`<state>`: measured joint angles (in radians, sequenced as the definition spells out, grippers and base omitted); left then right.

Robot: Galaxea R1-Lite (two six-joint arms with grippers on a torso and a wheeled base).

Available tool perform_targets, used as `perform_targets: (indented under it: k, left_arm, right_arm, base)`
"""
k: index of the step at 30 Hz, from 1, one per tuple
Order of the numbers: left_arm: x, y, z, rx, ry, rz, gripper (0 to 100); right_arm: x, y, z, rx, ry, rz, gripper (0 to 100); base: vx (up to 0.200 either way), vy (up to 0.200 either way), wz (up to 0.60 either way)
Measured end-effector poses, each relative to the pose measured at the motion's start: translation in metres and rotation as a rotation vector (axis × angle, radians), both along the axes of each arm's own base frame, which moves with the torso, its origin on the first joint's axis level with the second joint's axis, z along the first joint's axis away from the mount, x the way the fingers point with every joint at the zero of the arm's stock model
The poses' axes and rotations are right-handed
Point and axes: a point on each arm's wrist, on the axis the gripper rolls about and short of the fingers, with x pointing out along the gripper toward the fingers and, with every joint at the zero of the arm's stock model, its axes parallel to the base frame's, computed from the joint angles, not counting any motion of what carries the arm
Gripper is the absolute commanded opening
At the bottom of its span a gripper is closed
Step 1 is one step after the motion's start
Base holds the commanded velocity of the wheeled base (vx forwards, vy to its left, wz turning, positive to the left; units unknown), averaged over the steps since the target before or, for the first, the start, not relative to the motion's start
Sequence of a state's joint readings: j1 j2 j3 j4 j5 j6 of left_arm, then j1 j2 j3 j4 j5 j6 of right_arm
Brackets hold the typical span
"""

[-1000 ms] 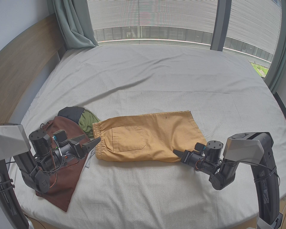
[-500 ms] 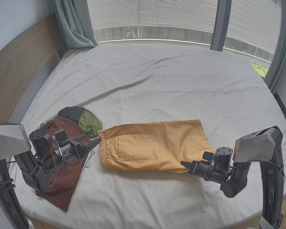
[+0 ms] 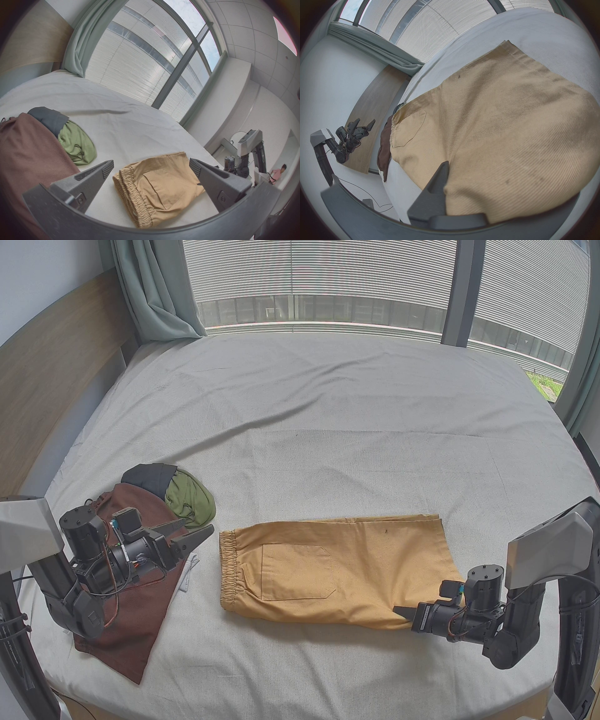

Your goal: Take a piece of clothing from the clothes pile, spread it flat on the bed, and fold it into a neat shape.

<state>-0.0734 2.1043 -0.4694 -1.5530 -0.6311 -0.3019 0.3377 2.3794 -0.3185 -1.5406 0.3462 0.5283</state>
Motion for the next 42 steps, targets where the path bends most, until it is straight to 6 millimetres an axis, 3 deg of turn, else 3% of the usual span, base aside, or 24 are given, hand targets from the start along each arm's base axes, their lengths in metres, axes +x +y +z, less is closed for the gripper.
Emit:
perform_targets:
  k: [4,5,15,28,36,42]
  left_arm:
    - [0.000,0.001,0.000,-0.004,-0.003,-0.060,100]
    - [0.000,0.001,0.001,-0.005,-0.004,-0.067,100]
    - [-0.001,0.005,0.000,-0.006,-0.002,-0.069,100]
    - [-0.003,0.005,-0.001,-0.004,0.006,-0.070,100]
    - [-0.004,0.005,0.000,-0.003,0.005,-0.070,100]
    - [-0.006,0.004,-0.001,-0.003,0.012,-0.074,100]
  right_arm:
    - [-0.001,-0.001,0.000,0.001,0.003,-0.002,0]
    - [-0.001,-0.001,0.000,0.001,0.003,-0.003,100]
    - [-0.008,-0.001,0.000,-0.007,0.028,0.006,100]
    - [-0.047,0.007,0.005,-0.041,0.105,0.114,100]
    - [-0.063,0.018,0.020,-0.026,0.081,0.198,100]
    - [-0.066,0.024,0.043,0.029,0.000,0.255,100]
  base:
    - [0.000,0.000,0.00]
    - [0.000,0.000,0.00]
    - [0.000,0.000,0.00]
    - [0.000,0.000,0.00]
    - [0.000,0.000,0.00]
    - [0.000,0.000,0.00]
